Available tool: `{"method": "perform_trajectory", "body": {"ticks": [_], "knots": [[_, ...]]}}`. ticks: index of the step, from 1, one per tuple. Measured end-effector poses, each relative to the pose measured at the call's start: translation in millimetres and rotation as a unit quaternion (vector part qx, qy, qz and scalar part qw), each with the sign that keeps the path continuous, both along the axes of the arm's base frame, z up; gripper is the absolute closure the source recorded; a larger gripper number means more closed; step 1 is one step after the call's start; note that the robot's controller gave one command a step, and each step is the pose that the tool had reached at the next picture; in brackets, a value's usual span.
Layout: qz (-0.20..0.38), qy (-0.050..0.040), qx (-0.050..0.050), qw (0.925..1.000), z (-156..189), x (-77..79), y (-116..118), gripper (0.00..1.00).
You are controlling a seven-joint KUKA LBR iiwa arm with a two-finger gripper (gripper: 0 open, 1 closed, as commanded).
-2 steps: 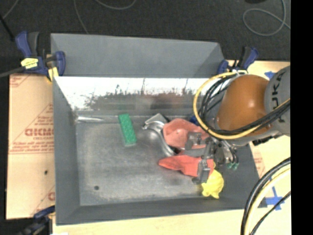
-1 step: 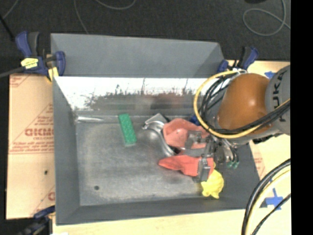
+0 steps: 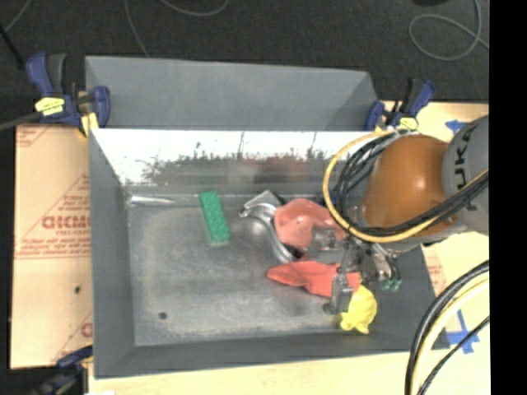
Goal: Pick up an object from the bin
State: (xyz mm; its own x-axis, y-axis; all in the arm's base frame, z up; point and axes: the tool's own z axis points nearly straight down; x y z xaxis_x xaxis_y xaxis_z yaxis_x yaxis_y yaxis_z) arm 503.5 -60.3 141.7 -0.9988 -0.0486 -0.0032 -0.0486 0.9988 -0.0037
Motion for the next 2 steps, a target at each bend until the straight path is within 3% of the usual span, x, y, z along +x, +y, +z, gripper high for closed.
{"method": "perform_trajectory", "body": {"ticks": [1, 2], "knots": [[0.009, 0.0003, 0.001, 1.0000, -53.3, -6.6, 10.8, 1.00], [0.009, 0.0004, 0.001, 1.0000, -53.2, -6.6, 10.6, 1.00]]}}
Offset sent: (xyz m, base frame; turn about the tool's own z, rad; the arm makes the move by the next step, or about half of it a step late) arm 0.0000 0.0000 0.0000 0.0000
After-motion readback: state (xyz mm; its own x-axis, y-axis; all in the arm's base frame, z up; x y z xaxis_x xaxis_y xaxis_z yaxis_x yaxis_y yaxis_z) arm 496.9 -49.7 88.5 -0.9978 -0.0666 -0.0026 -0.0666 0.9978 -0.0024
